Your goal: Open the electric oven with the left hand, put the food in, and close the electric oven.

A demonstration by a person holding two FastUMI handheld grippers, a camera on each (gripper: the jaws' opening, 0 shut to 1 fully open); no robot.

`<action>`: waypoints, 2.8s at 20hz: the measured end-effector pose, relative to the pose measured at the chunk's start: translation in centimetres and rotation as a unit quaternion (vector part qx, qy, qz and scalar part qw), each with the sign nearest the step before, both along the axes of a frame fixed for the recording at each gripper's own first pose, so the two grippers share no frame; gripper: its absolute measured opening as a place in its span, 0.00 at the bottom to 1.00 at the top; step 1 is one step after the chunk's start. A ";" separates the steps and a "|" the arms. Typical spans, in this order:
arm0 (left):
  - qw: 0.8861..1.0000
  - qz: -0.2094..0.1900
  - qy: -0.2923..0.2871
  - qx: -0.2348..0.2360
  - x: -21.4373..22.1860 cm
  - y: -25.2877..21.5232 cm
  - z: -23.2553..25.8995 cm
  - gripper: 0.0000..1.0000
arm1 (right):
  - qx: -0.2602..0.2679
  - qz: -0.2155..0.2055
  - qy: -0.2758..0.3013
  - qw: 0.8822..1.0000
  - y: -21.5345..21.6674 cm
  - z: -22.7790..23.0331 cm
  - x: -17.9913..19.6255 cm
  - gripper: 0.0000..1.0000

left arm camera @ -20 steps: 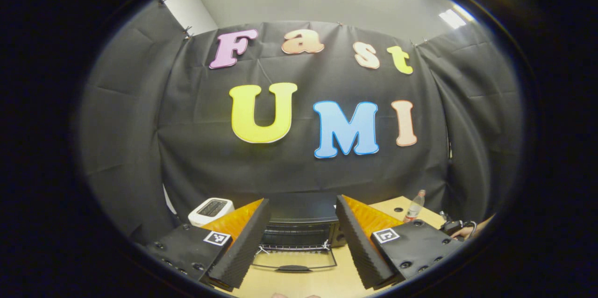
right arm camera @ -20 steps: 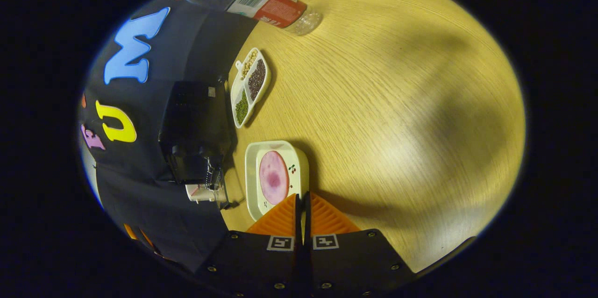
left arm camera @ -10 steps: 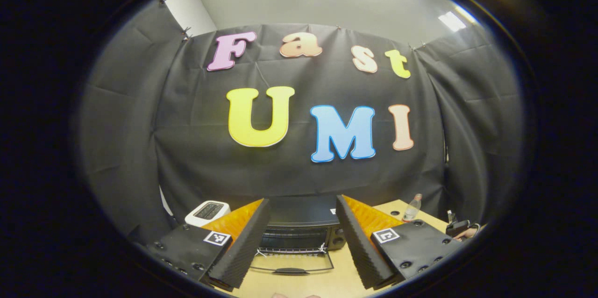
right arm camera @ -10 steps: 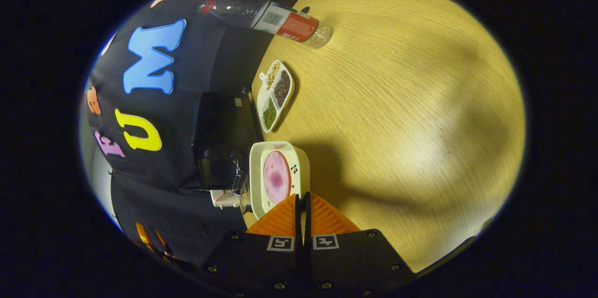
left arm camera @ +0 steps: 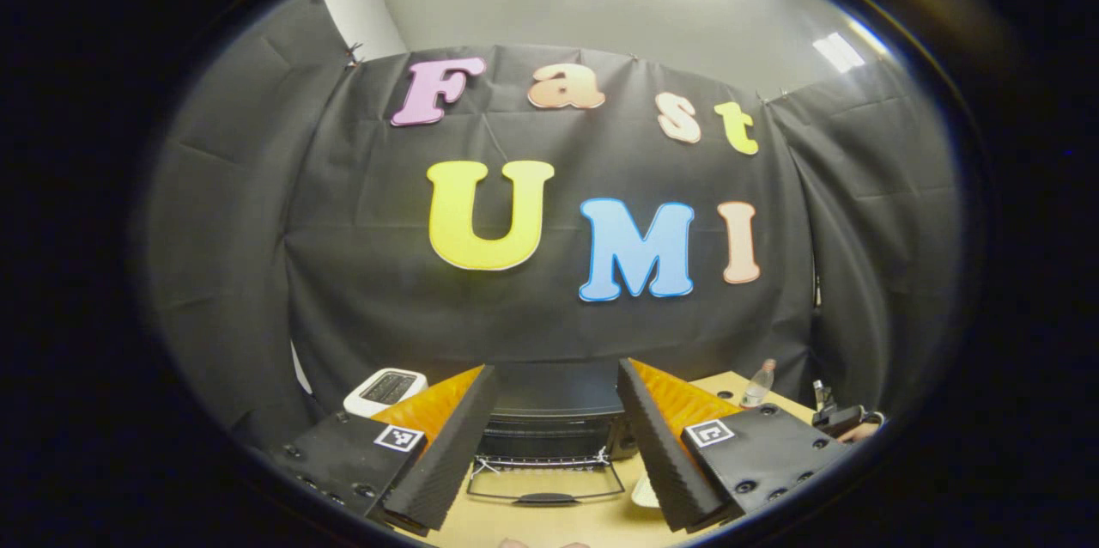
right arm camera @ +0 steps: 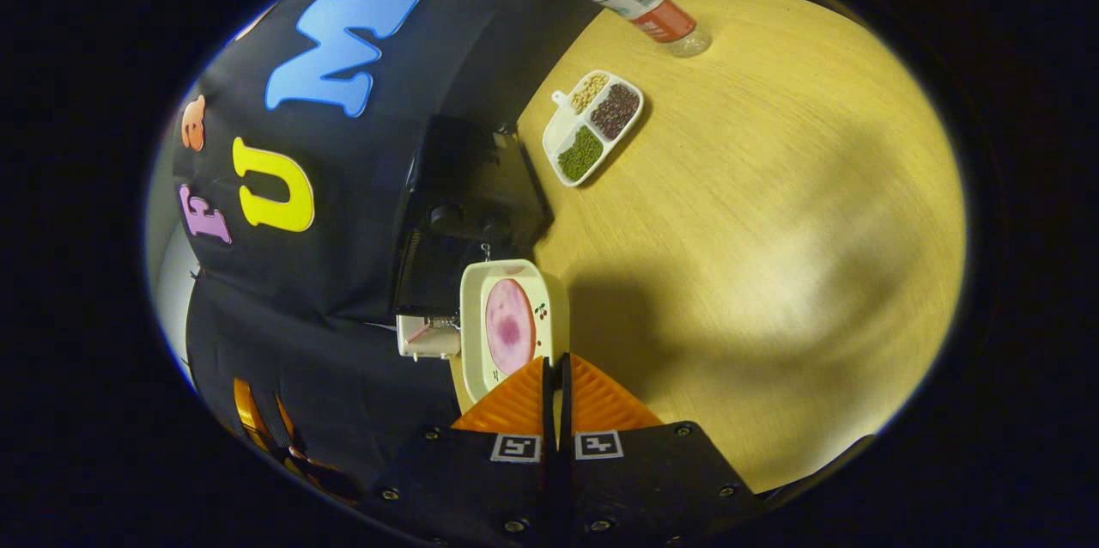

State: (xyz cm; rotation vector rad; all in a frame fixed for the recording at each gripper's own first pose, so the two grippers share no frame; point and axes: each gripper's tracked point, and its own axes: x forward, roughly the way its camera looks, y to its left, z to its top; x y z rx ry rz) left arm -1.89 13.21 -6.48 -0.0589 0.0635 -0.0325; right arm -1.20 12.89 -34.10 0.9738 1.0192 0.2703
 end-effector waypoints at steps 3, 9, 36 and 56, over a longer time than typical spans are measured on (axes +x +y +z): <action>1.000 0.015 0.006 0.003 -0.7 3.1 -0.8 0.95 | 0.006 -0.008 0.006 1.000 3.9 -0.2 0.8 0.00; 0.999 0.050 0.010 0.002 -2.5 8.8 -1.2 0.99 | 0.028 -0.062 0.003 0.998 10.9 0.0 4.6 0.01; 0.990 0.135 0.046 0.020 -4.9 20.1 -3.7 0.99 | 0.067 -0.400 0.065 0.912 23.7 -3.9 21.6 0.01; 0.999 0.044 0.029 0.004 -1.2 12.3 -3.3 0.99 | -0.106 -0.105 -0.120 0.981 20.4 5.3 13.6 0.28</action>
